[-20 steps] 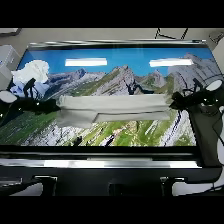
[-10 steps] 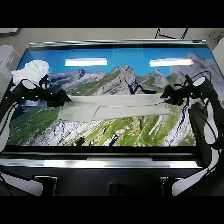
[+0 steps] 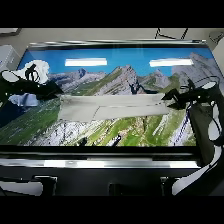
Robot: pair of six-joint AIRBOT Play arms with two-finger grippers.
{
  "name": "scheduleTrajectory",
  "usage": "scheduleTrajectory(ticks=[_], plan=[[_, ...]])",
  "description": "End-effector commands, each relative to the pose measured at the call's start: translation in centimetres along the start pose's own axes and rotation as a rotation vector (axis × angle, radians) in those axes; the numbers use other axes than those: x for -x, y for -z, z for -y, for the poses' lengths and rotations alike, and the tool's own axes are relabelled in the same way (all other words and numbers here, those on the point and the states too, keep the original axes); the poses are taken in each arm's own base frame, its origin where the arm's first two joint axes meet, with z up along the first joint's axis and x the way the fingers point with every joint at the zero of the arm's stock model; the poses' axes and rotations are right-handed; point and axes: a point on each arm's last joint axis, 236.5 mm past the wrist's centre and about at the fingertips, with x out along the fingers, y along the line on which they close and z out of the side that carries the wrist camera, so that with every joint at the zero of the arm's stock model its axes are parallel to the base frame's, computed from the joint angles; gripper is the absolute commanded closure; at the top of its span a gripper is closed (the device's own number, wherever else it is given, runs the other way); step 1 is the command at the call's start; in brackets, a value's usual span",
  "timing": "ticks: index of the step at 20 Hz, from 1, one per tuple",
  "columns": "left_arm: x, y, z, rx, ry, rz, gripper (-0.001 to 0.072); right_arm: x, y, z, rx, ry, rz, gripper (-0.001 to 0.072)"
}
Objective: Fold the clothes and pants, and hang the long-sleeved shirts on hangers.
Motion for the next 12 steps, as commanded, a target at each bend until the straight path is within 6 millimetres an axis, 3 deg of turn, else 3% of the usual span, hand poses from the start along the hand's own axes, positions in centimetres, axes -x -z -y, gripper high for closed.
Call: scheduleTrajectory(ticks=[1, 3, 4, 6, 8, 10, 12], plan=[[2.0, -0.3, 5.0, -0.07, 0.073, 0.07, 0.019, -3.0, 1.9, -1.4, 0.015, -0.043, -0.097, 0.0137], [1.6, -0.2, 7.8, -0.111, 0.104, 0.097, 0.0209, -3.3, 1.7, -2.8, 0.039, -0.058, -0.079, 0.0593], [0.8, 0.1, 9.2, -0.137, 0.115, 0.101, 0.0309, -2.6, 1.6, -4.3, 0.06, -0.106, -0.065, 0.0672], [-1.6, 0.8, 12.2, -0.186, 0.137, 0.108, 0.055, 0.1, 2.1, -7.6, 0.129, -0.171, -0.041, 0.0674], [-5.6, 2.7, 15.4, -0.232, 0.16, 0.091, 0.0645, 3.7, 4.0, -11.3, 0.216, -0.198, -0.03, 0.0674], [-11.1, 6.6, 17.8, -0.241, 0.17, 0.007, 0.0678, 7.6, 6.7, -15.5, 0.322, -0.209, -0.007, 0.0674], [-15.8, 11.3, 18.8, -0.196, 0.172, -0.113, 0.0678, 11.4, 9.2, -19.5, 0.39, -0.217, 0.064, 0.0674]])
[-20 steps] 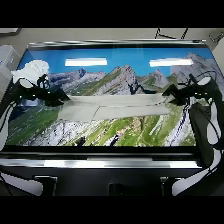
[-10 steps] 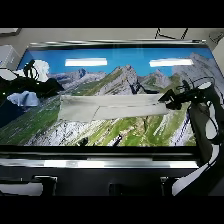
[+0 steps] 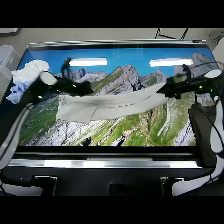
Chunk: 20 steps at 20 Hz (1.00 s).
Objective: Fold the clothes and pants, and hang the long-sleeved shirts on hangers.
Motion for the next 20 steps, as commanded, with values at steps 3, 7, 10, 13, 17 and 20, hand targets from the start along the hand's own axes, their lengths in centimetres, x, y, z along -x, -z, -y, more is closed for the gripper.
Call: scheduleTrajectory(ticks=[3, 7, 10, 13, 17, 20], plan=[[-12.0, 7.5, 6.9, 0.212, 0.162, -0.121, 0.0679, 6.4, 5.3, -13.6, 0.229, -0.042, 0.077, 0.0673], [-17.2, 14.4, 13.2, 0.41, 0.296, -0.241, 0.068, 10.0, 7.6, -18.8, 0.343, -0.053, 0.19, 0.0673], [-19.1, 15.9, 18.1, 0.504, 0.36, -0.156, 0.068, 10.6, 8.0, -19.3, 0.35, -0.05, 0.205, 0.0672], [-20.8, 15.5, 20.4, 0.561, 0.392, -0.102, 0.0681, 9.9, 7.2, -18.7, 0.321, -0.053, 0.198, 0.0672], [-19.9, 10.7, 17.1, 0.457, 0.379, -0.049, 0.0685, 6.4, 5.6, -16.2, 0.256, -0.048, 0.124, 0.0673], [-14.1, 3.9, 10.1, 0.233, 0.242, -0.005, 0.0686, 0.4, 4.8, -16.4, 0.238, -0.084, 0.054, 0.0673]])
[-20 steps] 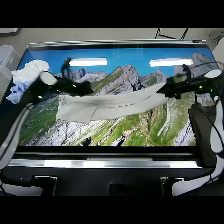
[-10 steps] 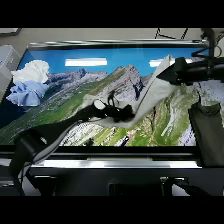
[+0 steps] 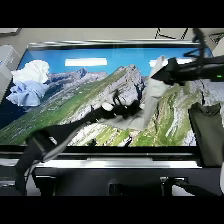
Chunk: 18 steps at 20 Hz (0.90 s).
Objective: Fold the clothes and pants, and hang the long-sleeved shirts on hangers.
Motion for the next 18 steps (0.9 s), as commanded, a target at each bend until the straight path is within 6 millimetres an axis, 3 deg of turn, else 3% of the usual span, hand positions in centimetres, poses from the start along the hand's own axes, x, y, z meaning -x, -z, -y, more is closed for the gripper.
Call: scheduleTrajectory(ticks=[1, 3, 5, 7, 9, 11, 12, 15, 16, 17, 18], plan=[[8.9, -8.6, -2.2, -0.245, -0.19, 0.046, 0.0686, -6.6, -0.1, 0.3, -0.034, -0.048, -0.061, 0.0673], [18.6, -14.5, -2.8, -0.396, -0.363, 0.132, 0.0686, -11.6, 0.7, -0.8, -0.061, -0.104, -0.107, 0.0673], [29.3, -18.8, -2.4, -0.48, -0.515, 0.248, 0.0685, -16.3, 2.0, -1.5, -0.084, -0.142, -0.152, 0.0672], [37.4, -20.4, -1.2, -0.493, -0.585, 0.355, 0.0684, -20.9, 4.2, -1.0, -0.118, -0.144, -0.214, 0.0672], [43.1, -20.7, 0.6, -0.494, -0.599, 0.448, 0.0684, -25.1, 7.0, 0.3, -0.192, -0.129, -0.293, 0.0672], [46.2, -20.5, 2.4, -0.509, -0.594, 0.519, 0.0683, -27.9, 9.4, 0.7, -0.27, -0.156, -0.364, 0.0672], [46.8, -20.3, 2.9, -0.517, -0.592, 0.532, 0.0683, -28.7, 10.0, 0.4, -0.304, -0.185, -0.386, 0.0672], [46.3, -19.9, 3.3, -0.527, -0.585, 0.524, 0.0682, -28.8, 9.9, -0.1, -0.332, -0.209, -0.387, 0.0657], [45.7, -19.8, 3.0, -0.527, -0.585, 0.516, 0.0683, -28.7, 10.2, -0.2, -0.352, -0.209, -0.402, 0.0485], [45.2, -19.7, 2.6, -0.525, -0.585, 0.506, 0.0683, -28.5, 10.4, -0.3, -0.358, -0.212, -0.417, 0.0234], [44.7, -19.5, 2.0, -0.517, -0.59, 0.49, 0.0683, -28.3, 10.7, -0.4, -0.349, -0.218, -0.433, 0.0086]])
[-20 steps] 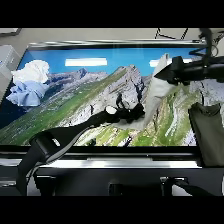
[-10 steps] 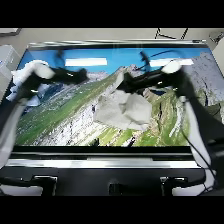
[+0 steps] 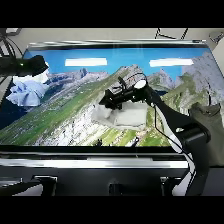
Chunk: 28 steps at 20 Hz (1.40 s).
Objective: Fold the clothes and pants, and hang the long-sleeved shirts on hangers.
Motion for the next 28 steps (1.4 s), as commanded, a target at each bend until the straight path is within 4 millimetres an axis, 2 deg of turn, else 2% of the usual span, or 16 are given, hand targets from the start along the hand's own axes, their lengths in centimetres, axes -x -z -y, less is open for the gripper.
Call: scheduleTrajectory(ticks=[1, 3, 4, 6, 8, 9, 10, 13, 15, 17, 19, 23, 24, 25, 26, 28], plan=[[-0.5, 1.2, -0.5, -0.004, -0.016, -0.024, 0.0682, 0.1, 1.1, -0.1, -0.016, -0.025, -0.058, 0.0079], [-0.5, 1.7, -0.9, -0.012, -0.032, -0.042, 0.0682, 3.8, 0.1, 1.0, 0.014, 0.008, -0.036, 0.0079], [-0.3, 1.7, -1.1, -0.025, -0.044, -0.041, 0.0681, 6.8, -0.9, 2.5, 0.024, 0.061, -0.002, 0.0079], [0.2, 1.5, -1.4, -0.039, -0.062, -0.03, 0.0681, 14.1, -2.0, 7.8, -0.007, 0.257, 0.062, 0.0079], [0.4, 1.3, -1.6, -0.04, -0.067, -0.025, 0.0681, 21.5, -0.9, 14.6, -0.129, 0.49, 0.075, 0.008], [0.4, 1.3, -1.6, -0.039, -0.067, -0.025, 0.0681, 23.6, 0.4, 17.0, -0.192, 0.542, 0.054, 0.008], [0.3, 1.3, -1.6, -0.039, -0.067, -0.025, 0.0681, 24.3, 1.8, 18.7, -0.254, 0.54, 0.031, 0.008], [0.3, 1.3, -1.6, -0.038, -0.067, -0.026, 0.0681, 21.1, 4.4, 20.5, -0.287, 0.426, -0.028, 0.0068], [0.4, 1.3, -1.6, -0.038, -0.066, -0.026, 0.0681, 18.8, 3.8, 20.3, -0.262, 0.331, 0.013, 0.0039], [0.3, 1.4, -1.5, -0.034, -0.06, -0.027, 0.0681, 18.0, 2.8, 20.4, -0.286, 0.288, 0.077, 0.0044], [0.3, 1.4, -1.3, -0.028, -0.053, -0.027, 0.0681, 17.6, 2.5, 20.4, -0.292, 0.267, 0.094, 0.0112], [0.3, 1.5, -1.0, -0.028, -0.046, -0.029, 0.0681, 16.0, 2.7, 18.2, -0.258, 0.191, 0.065, 0.0301], [0.2, 1.5, -0.8, -0.026, -0.042, -0.03, 0.0681, 15.3, 2.9, 17.8, -0.235, 0.192, 0.05, 0.0385], [0.2, 1.5, -0.6, -0.024, -0.034, -0.031, 0.0681, 14.5, 3.1, 17.4, -0.195, 0.197, 0.032, 0.0572], [0.2, 1.6, -0.5, -0.023, -0.031, -0.031, 0.0681, 14.0, 3.2, 16.9, -0.183, 0.189, 0.024, 0.0671], [0.2, 1.6, -0.4, -0.025, -0.03, -0.032, 0.0681, 15.2, 2.3, 14.4, -0.135, 0.108, 0.039, 0.0672]])
